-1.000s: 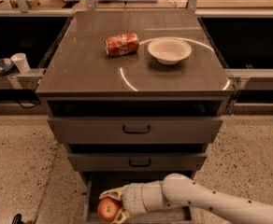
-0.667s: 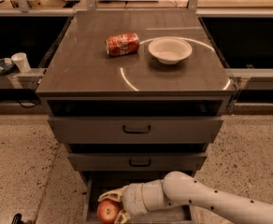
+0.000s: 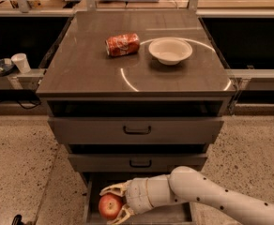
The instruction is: Pick apple from bottom drawer and place on counter
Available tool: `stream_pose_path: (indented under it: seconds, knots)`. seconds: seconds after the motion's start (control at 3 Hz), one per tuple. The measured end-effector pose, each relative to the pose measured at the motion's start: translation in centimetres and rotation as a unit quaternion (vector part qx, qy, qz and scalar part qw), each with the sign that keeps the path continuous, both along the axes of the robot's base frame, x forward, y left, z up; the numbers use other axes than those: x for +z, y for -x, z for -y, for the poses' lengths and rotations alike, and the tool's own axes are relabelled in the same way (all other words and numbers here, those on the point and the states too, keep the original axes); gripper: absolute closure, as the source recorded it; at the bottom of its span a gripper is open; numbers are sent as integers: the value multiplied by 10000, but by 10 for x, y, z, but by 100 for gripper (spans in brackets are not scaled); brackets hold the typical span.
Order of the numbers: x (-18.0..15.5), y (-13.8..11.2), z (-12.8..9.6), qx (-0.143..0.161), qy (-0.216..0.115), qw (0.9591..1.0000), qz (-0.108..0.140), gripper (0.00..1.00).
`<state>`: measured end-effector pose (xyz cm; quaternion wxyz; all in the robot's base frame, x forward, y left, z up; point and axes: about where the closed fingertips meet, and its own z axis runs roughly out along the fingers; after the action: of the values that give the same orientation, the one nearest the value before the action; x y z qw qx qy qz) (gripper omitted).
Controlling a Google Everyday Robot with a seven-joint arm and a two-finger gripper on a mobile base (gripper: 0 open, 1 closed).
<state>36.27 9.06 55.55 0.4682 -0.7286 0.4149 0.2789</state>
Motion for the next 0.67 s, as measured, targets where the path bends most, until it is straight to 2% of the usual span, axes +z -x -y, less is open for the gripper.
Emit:
stream_pose_path:
  seconds: [0.33, 0.67]
  knots:
    - [69, 0, 7, -135, -10, 9996, 265, 100]
    - [127, -5, 9, -261, -6, 9988, 413, 100]
